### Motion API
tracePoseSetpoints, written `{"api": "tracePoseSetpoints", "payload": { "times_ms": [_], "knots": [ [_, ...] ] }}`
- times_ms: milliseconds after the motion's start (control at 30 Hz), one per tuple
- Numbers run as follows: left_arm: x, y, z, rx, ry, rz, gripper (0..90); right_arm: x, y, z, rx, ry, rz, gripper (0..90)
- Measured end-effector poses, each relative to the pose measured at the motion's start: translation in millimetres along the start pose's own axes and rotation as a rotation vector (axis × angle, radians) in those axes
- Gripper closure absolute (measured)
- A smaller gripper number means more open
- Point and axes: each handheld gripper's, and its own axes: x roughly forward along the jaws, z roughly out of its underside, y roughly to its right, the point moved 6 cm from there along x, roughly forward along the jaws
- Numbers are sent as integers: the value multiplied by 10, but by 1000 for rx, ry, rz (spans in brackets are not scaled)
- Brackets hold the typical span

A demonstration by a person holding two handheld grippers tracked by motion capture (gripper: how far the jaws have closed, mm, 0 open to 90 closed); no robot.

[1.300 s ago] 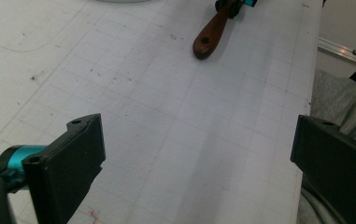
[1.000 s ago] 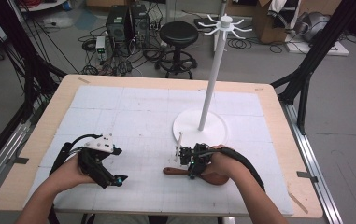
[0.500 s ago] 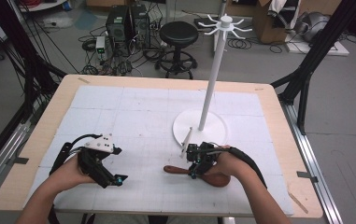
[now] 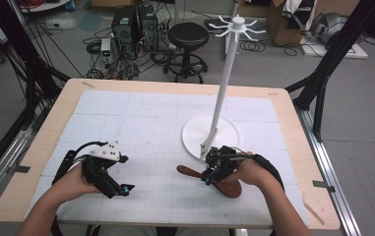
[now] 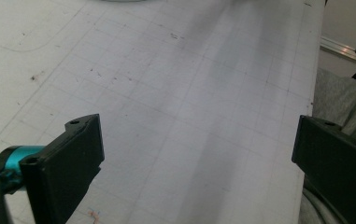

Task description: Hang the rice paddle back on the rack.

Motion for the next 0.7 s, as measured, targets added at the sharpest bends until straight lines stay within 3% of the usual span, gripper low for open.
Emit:
{"api": "tracePoseSetpoints", "payload": {
  "times_ms": [700],
  "knots": [
    [6, 11, -10, -6, 13, 2, 29, -357, 5, 114, 51, 173, 26, 774]
  ]
}}
